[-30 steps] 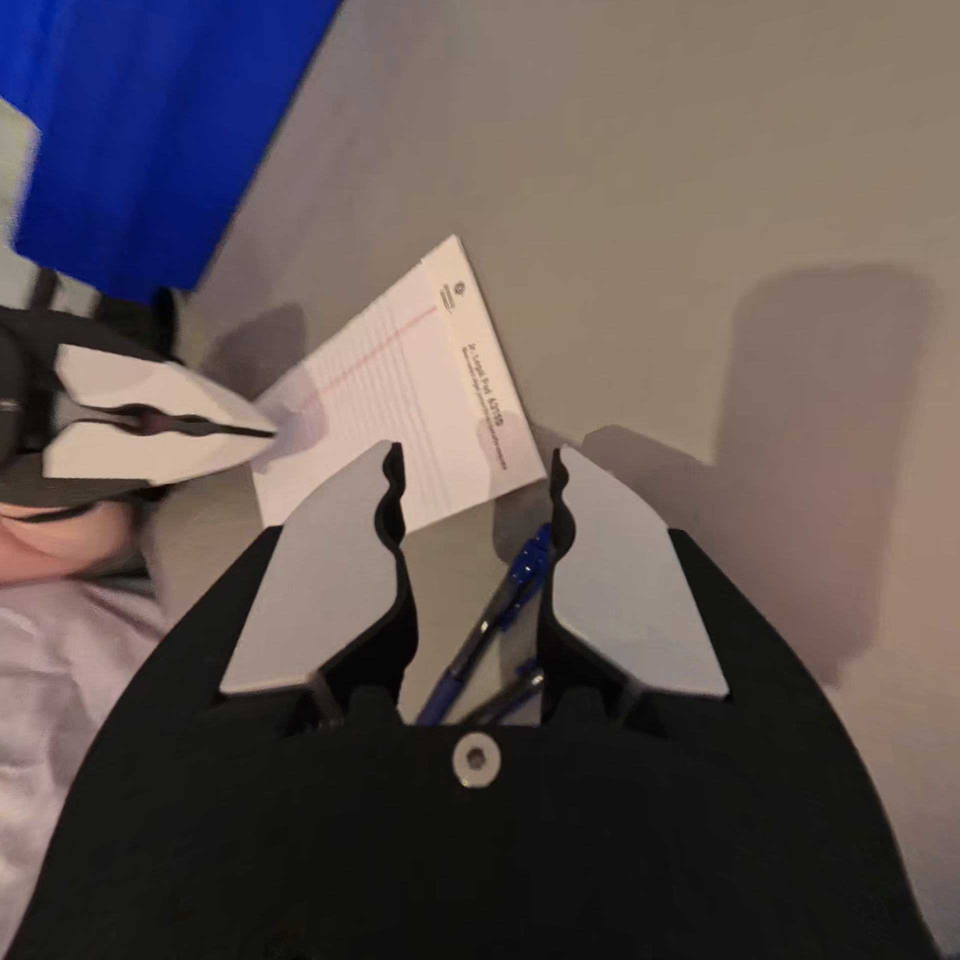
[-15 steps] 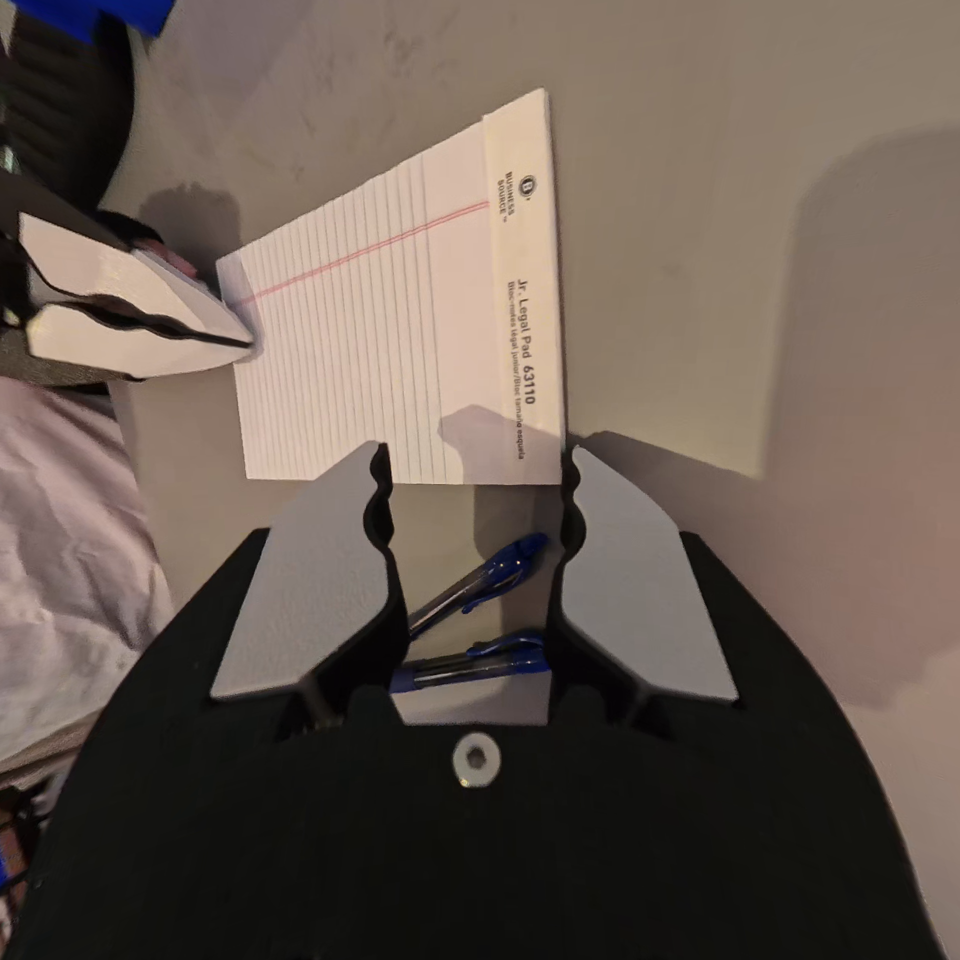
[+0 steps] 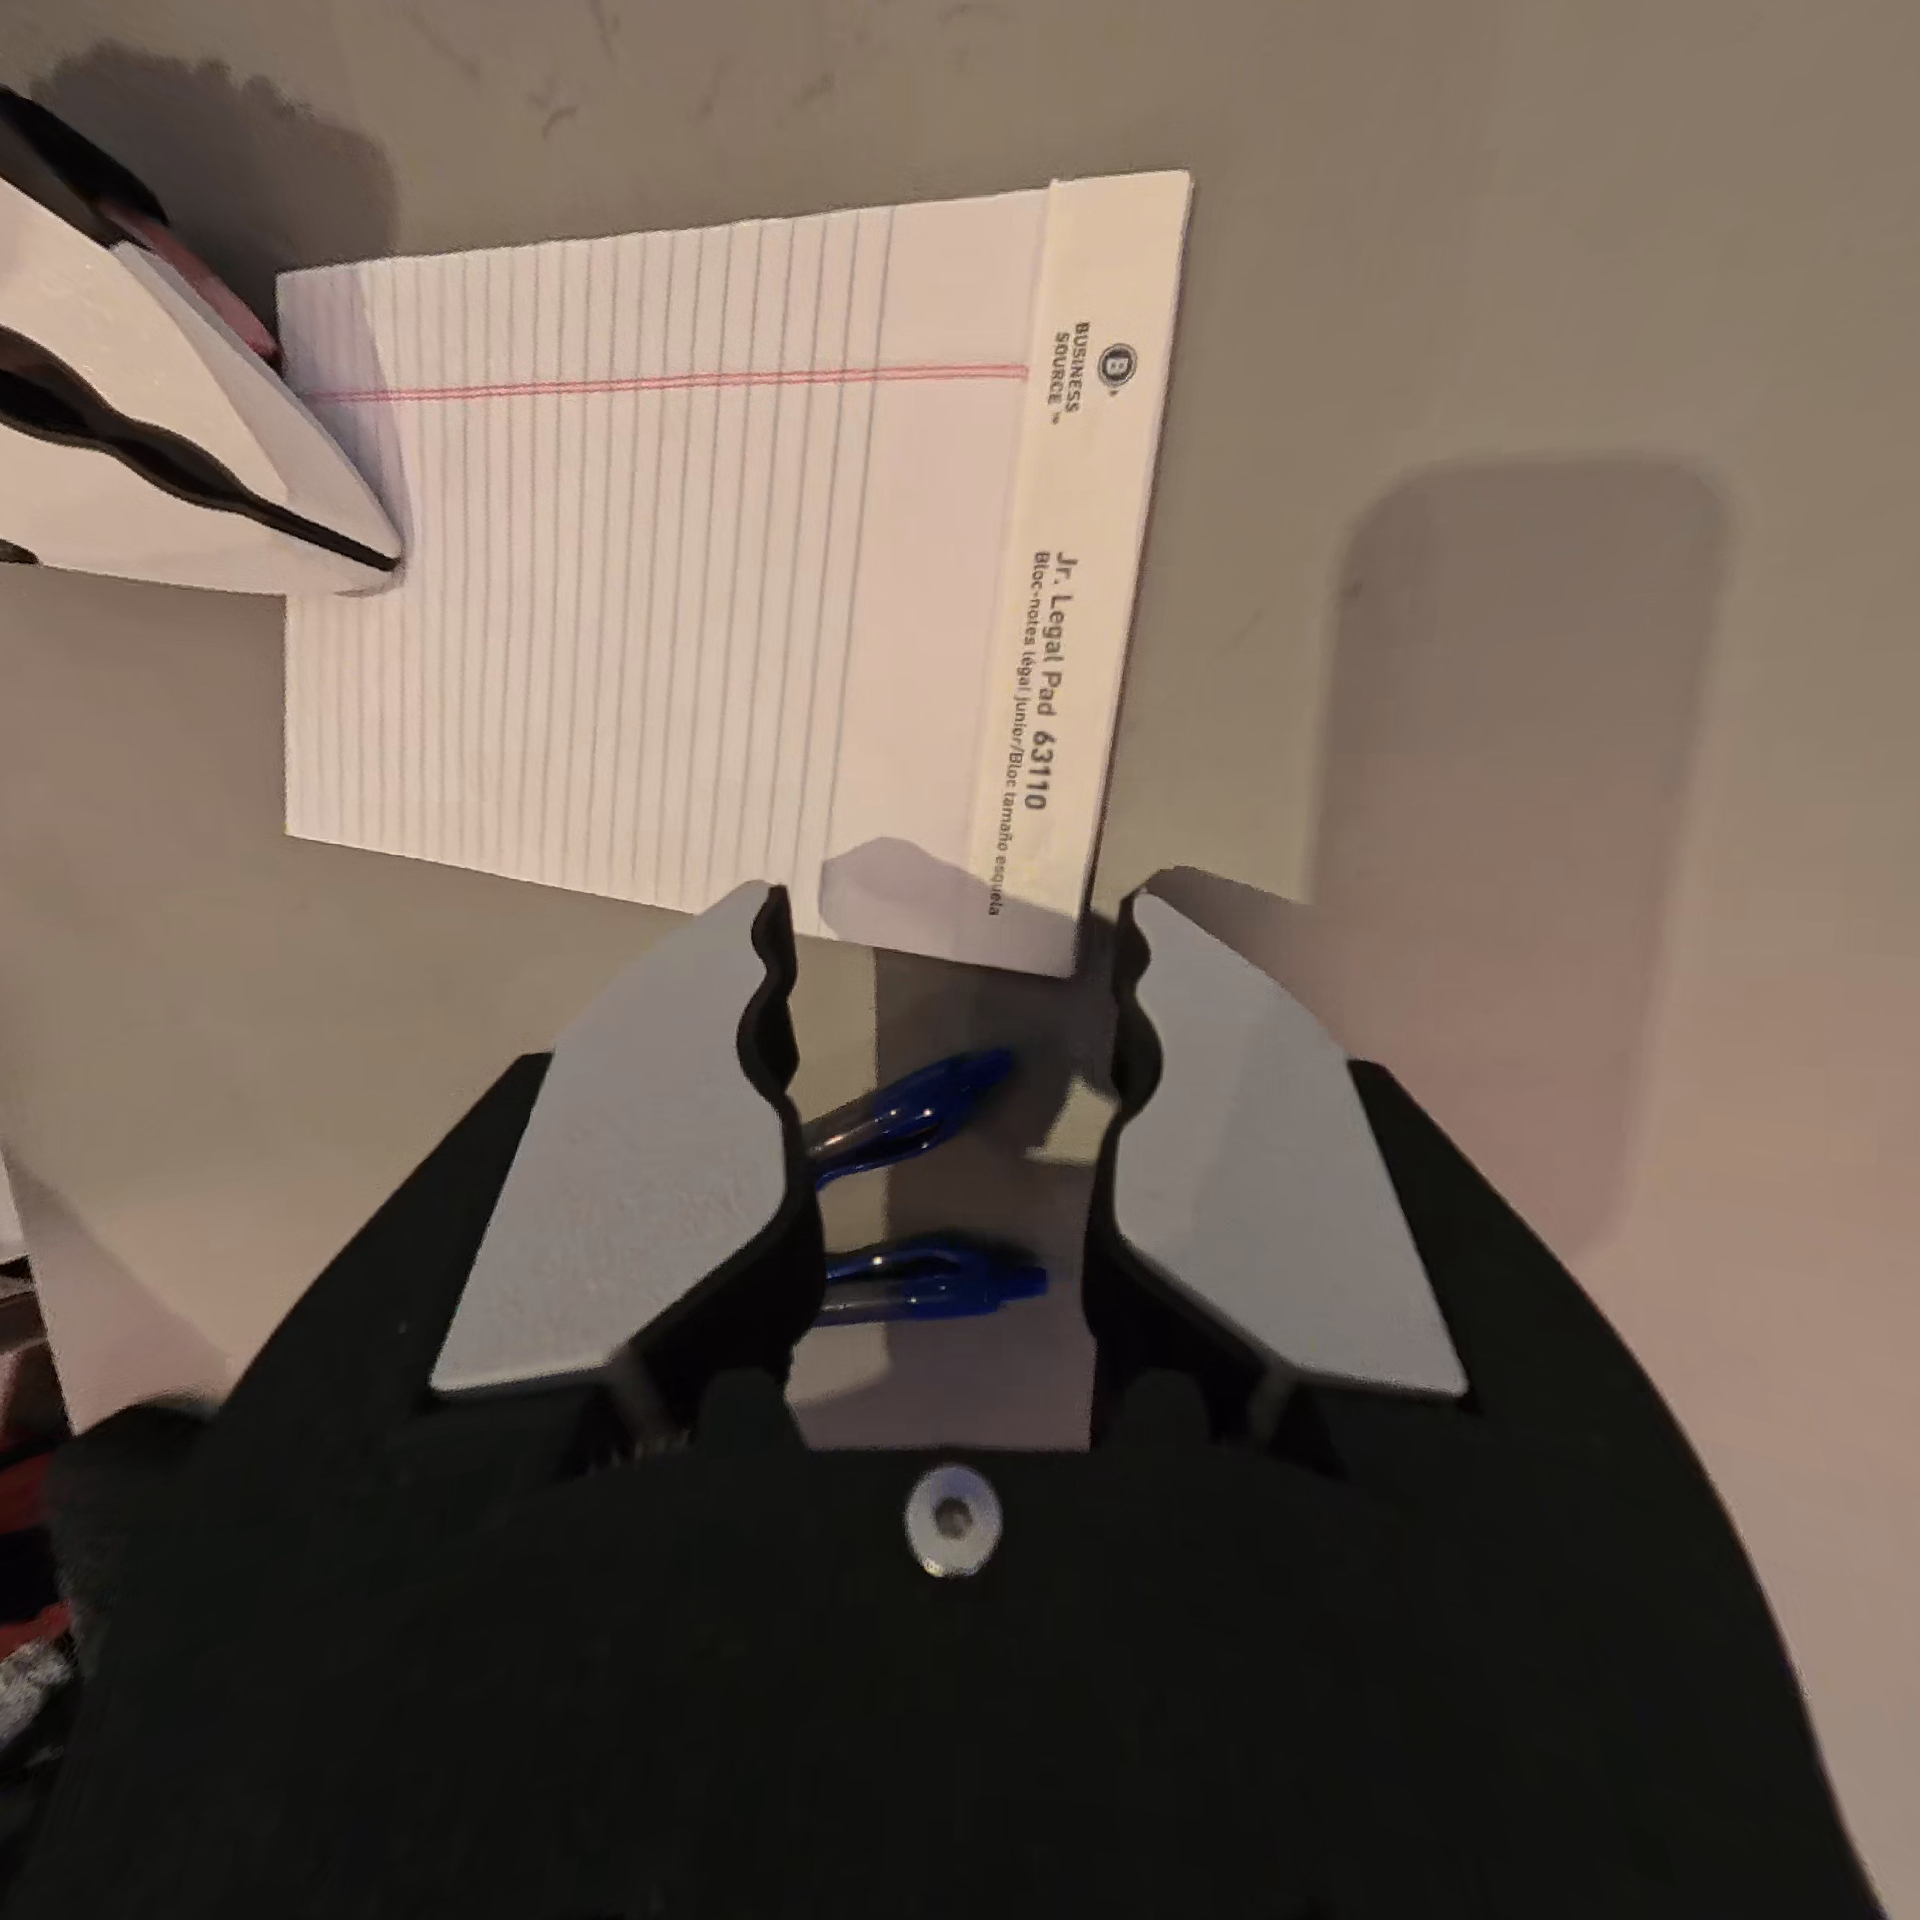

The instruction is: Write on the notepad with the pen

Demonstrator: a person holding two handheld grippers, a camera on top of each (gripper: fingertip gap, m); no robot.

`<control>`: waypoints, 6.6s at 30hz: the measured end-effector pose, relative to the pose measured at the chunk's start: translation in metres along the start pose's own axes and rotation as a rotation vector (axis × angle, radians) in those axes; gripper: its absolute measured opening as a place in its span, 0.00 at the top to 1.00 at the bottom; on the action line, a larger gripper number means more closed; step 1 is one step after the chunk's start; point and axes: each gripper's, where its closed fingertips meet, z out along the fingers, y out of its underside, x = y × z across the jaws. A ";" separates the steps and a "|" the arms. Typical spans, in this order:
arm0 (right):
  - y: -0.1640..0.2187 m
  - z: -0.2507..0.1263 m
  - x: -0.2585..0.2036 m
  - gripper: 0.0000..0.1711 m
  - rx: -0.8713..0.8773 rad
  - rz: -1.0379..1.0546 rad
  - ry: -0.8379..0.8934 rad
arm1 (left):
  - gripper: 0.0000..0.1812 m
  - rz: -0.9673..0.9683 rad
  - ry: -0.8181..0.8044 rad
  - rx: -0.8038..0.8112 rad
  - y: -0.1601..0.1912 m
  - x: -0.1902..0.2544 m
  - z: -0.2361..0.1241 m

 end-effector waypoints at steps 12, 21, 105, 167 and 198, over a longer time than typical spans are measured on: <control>-0.015 -0.007 -0.012 0.60 0.183 0.292 -0.280 | 1.00 0.017 -0.008 0.004 0.000 0.000 0.001; -0.027 -0.046 -0.022 0.76 0.321 0.424 -0.584 | 1.00 0.041 -0.027 0.008 -0.001 0.000 0.001; 0.022 -0.021 -0.059 0.50 0.254 0.663 -0.445 | 1.00 0.117 -0.038 0.012 -0.002 0.006 0.002; 0.041 -0.008 -0.059 0.76 0.108 0.679 -0.371 | 1.00 0.126 0.010 0.159 -0.028 0.016 -0.020; 0.033 -0.012 -0.064 0.65 0.225 0.763 -0.385 | 1.00 0.136 0.076 -0.009 -0.014 0.021 0.015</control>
